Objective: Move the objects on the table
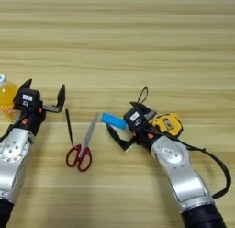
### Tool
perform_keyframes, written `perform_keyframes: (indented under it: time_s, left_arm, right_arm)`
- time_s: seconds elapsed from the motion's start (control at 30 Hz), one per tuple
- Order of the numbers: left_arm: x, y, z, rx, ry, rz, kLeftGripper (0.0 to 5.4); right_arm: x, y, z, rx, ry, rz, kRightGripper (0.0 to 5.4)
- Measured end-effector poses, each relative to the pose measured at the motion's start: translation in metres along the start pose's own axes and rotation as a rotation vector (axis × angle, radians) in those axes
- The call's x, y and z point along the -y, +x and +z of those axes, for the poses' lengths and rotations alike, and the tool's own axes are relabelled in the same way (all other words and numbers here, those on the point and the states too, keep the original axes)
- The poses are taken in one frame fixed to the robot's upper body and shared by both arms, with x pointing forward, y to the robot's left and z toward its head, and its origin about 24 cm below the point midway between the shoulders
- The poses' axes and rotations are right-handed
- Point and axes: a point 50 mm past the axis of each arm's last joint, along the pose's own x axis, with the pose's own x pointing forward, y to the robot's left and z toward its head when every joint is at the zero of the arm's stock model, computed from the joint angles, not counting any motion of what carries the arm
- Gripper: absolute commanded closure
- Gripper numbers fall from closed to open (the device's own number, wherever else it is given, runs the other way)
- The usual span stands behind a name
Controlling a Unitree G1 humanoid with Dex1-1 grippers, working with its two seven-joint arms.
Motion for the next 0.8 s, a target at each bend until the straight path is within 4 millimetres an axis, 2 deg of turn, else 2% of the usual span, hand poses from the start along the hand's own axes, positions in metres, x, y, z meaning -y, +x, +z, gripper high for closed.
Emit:
perform_keyframes:
  time_s: [0.4, 0.8]
  left_arm:
    - [0.001, 0.000, 0.000, 0.000, 0.002, -0.002, 0.00]
    - [0.002, 0.000, 0.000, 0.001, 0.001, -0.004, 0.00]
  right_arm:
    - [-0.006, 0.009, -0.014, -0.060, 0.016, 0.024, 0.01]
    - [0.001, 0.016, -0.022, -0.093, 0.064, 0.007, 0.01]
